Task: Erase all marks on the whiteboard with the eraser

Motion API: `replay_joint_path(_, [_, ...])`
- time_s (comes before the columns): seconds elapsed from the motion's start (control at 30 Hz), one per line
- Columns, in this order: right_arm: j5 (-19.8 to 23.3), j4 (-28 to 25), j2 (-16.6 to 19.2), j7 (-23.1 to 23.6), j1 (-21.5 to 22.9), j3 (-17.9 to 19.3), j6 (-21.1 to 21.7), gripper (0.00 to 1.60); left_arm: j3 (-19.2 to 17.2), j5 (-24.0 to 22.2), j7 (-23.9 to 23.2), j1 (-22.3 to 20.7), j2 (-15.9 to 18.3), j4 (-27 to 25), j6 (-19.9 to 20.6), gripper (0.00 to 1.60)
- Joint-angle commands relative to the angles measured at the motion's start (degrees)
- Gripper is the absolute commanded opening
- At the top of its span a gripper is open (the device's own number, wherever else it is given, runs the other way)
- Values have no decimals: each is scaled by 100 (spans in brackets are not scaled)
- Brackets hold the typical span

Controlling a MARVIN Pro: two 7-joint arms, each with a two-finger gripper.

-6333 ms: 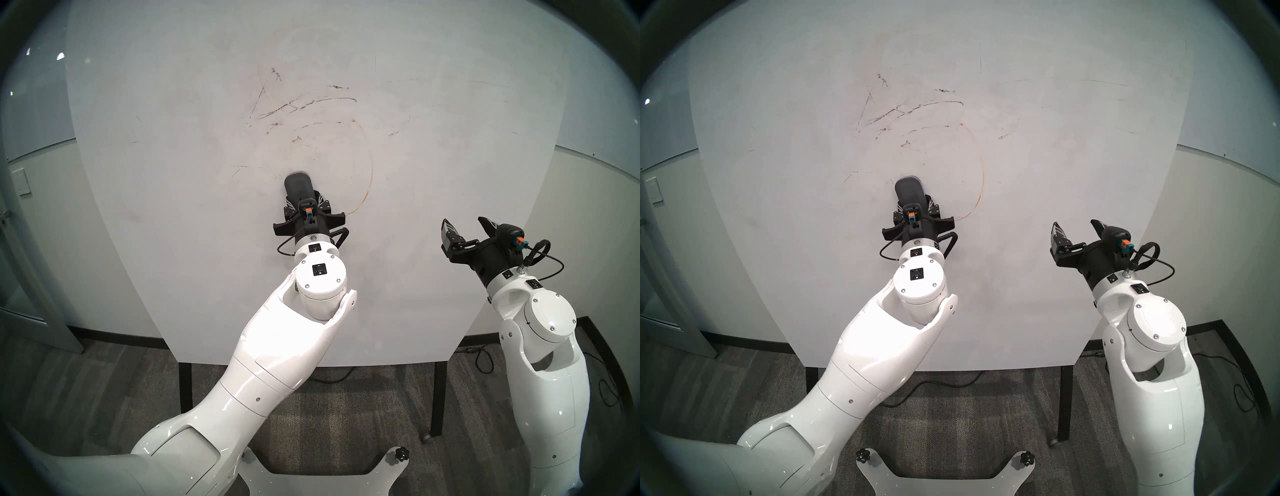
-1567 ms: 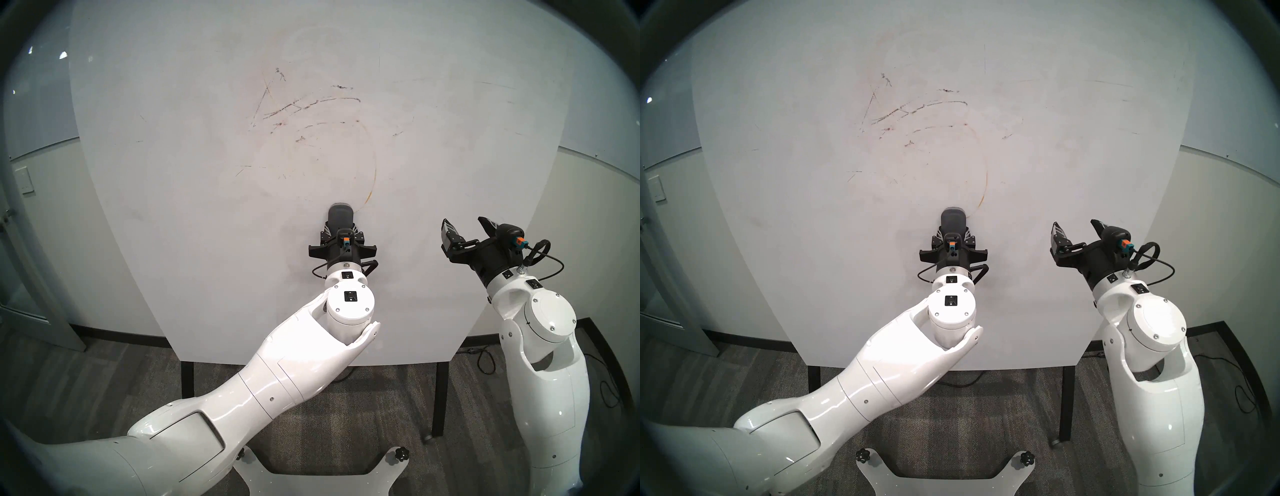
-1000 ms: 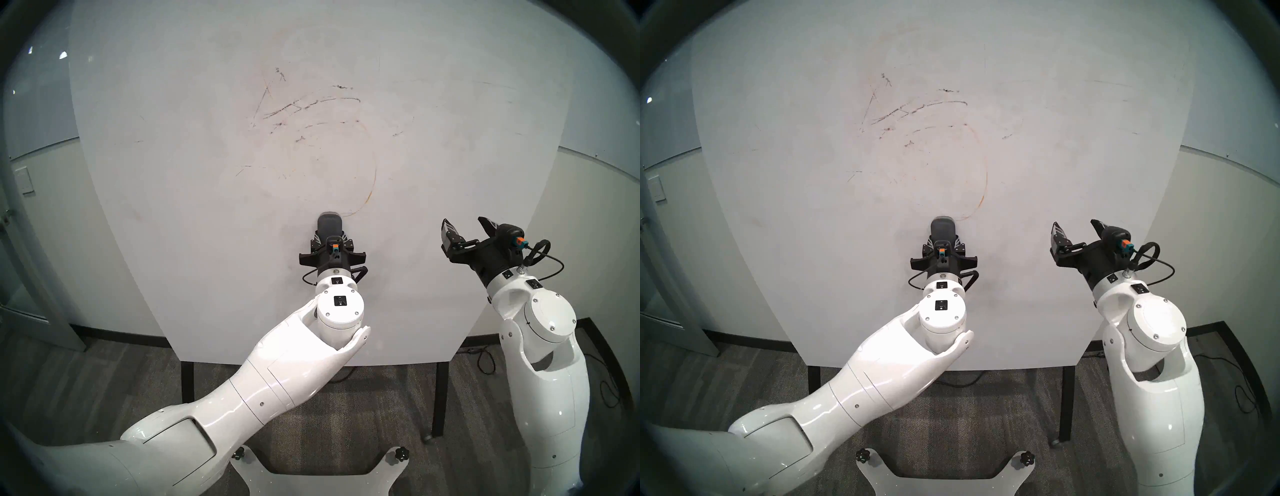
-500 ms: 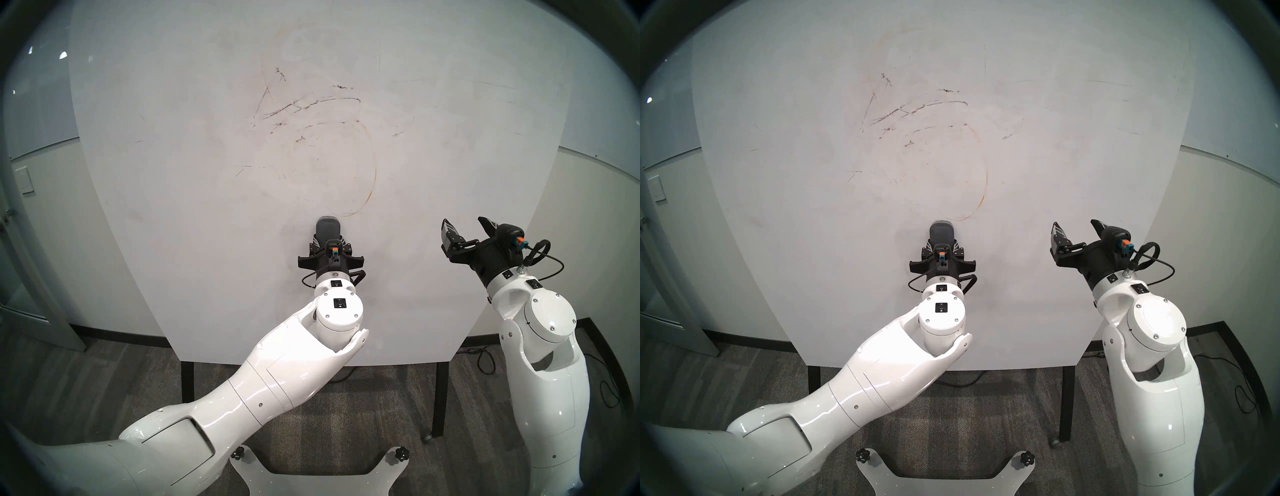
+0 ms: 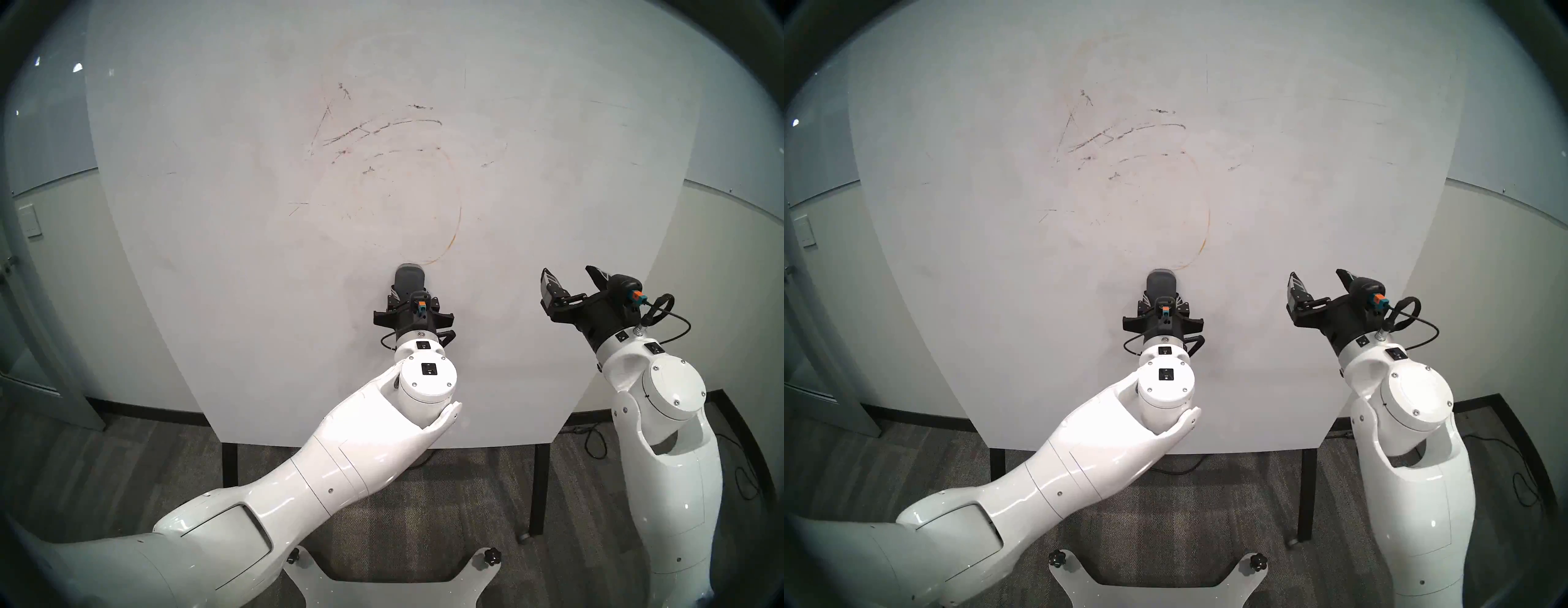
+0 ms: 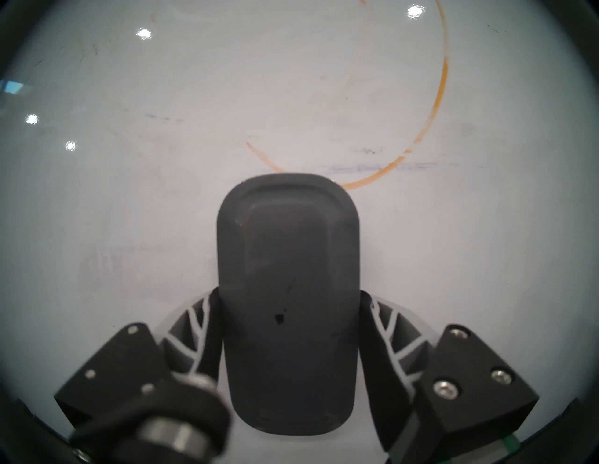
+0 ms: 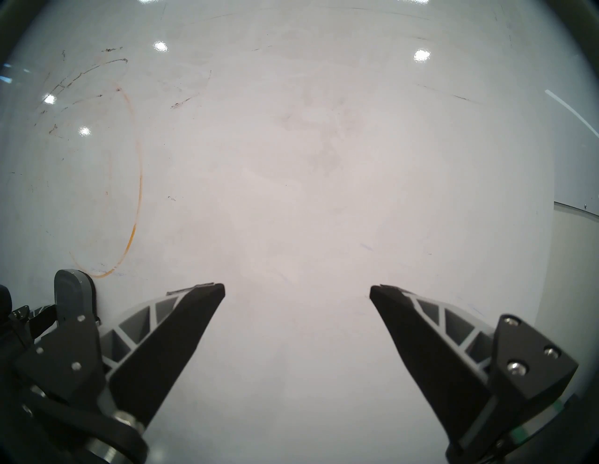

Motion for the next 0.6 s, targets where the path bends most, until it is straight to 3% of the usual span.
replay_joint_path(0.0, [-1,-117,6,13,49,-15,-41,160,-16,74,-112,-532,-316,-166,-48,0])
replay_joint_path(0.57, [-1,-117,5,13,49,-15,-40,160,-13,109,-65,-674,-386,-261,-62,0])
